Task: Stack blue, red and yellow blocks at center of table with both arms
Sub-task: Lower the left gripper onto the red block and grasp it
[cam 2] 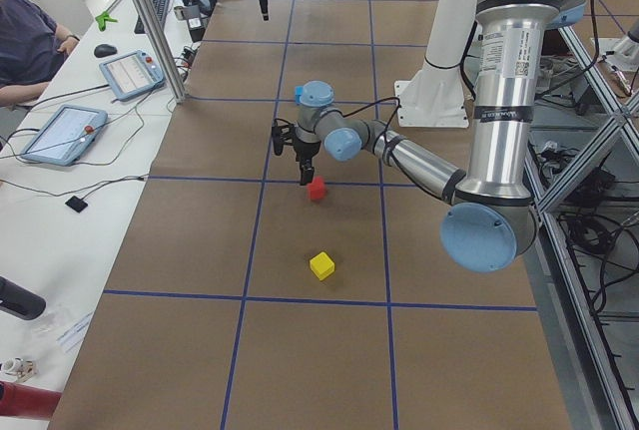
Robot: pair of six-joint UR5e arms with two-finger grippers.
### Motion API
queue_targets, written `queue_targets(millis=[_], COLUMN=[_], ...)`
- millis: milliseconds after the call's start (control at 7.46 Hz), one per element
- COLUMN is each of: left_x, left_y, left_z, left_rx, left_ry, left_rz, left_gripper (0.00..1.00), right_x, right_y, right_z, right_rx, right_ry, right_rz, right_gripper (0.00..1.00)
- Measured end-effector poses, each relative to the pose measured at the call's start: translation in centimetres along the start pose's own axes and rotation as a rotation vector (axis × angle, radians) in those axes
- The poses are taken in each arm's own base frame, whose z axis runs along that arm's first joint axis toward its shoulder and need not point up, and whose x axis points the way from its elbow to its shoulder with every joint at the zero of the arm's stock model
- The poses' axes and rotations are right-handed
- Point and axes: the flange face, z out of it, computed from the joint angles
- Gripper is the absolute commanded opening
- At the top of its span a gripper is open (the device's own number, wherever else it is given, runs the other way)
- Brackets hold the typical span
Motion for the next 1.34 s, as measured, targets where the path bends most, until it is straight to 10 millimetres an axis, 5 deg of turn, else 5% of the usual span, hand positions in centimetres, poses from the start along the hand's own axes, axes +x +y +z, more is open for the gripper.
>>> queue_targets(millis=[402,1341], left_x=[1.3,0.8], left_y=[2.8,3.1], left_z=[2.4,5.3], left_rx=[-0.010,-0.033], left_ry=[-0.025,-0.069], left_rz=[-0.016,-0.012], left_gripper=[1.00,0.99], right_x=[2.1,2.6], right_y=[0.6,0.8], right_z=[1.0,1.6], right_rx=[0.010,0.003], right_ry=[0.000,0.003], right_rz=[-0.016,-0.014], right_gripper=[1.00,1.00])
